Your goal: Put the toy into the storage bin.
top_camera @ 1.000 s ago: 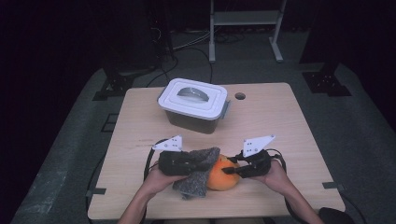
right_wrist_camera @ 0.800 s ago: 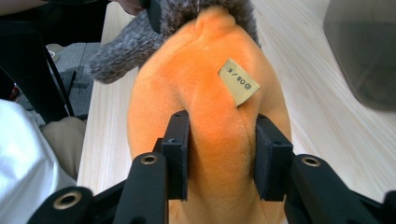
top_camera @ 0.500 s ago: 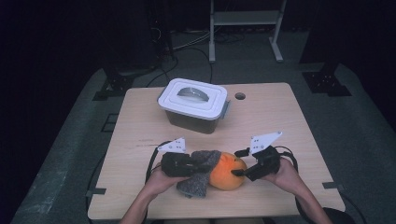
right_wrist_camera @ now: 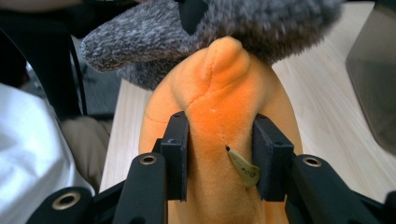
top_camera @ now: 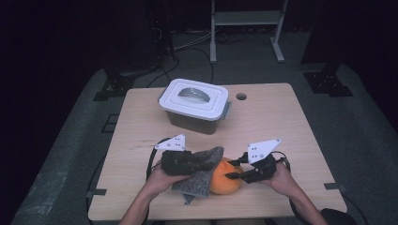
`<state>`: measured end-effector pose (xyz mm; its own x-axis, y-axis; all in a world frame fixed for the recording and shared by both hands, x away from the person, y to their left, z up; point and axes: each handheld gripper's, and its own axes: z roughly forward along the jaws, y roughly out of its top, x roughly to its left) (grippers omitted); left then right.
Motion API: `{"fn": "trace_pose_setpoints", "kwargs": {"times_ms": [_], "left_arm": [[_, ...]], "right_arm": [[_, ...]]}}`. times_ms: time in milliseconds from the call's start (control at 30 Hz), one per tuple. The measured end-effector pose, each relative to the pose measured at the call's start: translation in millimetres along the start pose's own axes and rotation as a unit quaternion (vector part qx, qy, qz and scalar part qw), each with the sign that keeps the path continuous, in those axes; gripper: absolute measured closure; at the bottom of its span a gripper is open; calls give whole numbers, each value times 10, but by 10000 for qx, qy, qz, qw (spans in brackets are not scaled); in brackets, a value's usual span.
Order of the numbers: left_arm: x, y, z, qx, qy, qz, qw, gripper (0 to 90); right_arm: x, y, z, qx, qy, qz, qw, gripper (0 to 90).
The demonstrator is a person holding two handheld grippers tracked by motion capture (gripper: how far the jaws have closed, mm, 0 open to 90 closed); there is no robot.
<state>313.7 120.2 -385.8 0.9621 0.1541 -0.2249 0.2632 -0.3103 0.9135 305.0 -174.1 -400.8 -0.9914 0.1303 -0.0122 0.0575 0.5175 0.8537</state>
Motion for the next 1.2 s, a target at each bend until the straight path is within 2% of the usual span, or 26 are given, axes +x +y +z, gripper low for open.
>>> {"fn": "trace_pose_setpoints", "kwargs": {"times_ms": [67, 133, 200, 233, 333, 500, 567, 667, 733, 800, 833, 900, 933, 967, 1033, 1100, 1200], "left_arm": [[6, 2, -21, 16, 56, -5, 10000, 763], [28, -37, 7, 135, 98, -75, 9998, 763], [49, -93, 56, 263, 88, -140, 9995, 763], [58, -107, 67, 316, 58, -151, 9994, 763], [39, -111, 89, 516, 81, -71, 9986, 761], [35, -125, 139, 473, -5, -163, 9988, 760], [26, -115, 160, 467, -28, -183, 9987, 760], [-3, -98, 203, 408, -99, -196, 9989, 760], [-26, -68, 238, 425, -132, -155, 9989, 760], [-44, -18, 225, 381, -100, -126, 9991, 759], [-52, -3, 210, 364, -98, -110, 9992, 759], [-67, 27, 188, 325, -58, -63, 9994, 759], [-72, 53, 172, 266, -68, -45, 9996, 759], [-75, 70, 167, 209, -74, -39, 9997, 759], [-68, 90, 170, 214, -40, -40, 9998, 756], [-34, 67, 186, 236, -22, -84, 9997, 756], [32, -14, 186, 281, 14, -201, 9994, 756]], "right_arm": [[-27, -13, -2, -79, 62, 22, 9999, 603], [-54, -35, 19, 63, -6, 71, 10000, 577], [-97, -69, 5, 43, -53, 254, 9997, 526], [-122, -78, -6, 146, -81, 340, 9993, 509], [-166, -120, -65, 249, -170, 503, 9983, 495], [-201, -160, -182, 464, -475, 848, 9942, 446], [-163, -132, -209, 569, -524, 972, 9922, 399], [-99, -78, -176, 762, -332, 1195, 9893, 253], [-54, -67, -108, 862, -369, 1094, 9896, 254], [-36, -90, -71, 777, -415, 855, 9924, 385], [-38, -112, -68, 660, -359, 738, 9944, 457], [-26, -117, -64, 549, -272, 569, 9965, 499], [-7, -112, -54, 515, -256, 432, 9974, 513], [37, -95, -31, 488, -231, 165, 9984, 520], [101, -69, 13, 487, -183, -185, 9985, 524], [124, -64, 25, 514, -166, -347, 9979, 527], [79, -105, -31, 557, -120, -311, 9979, 526]]}}
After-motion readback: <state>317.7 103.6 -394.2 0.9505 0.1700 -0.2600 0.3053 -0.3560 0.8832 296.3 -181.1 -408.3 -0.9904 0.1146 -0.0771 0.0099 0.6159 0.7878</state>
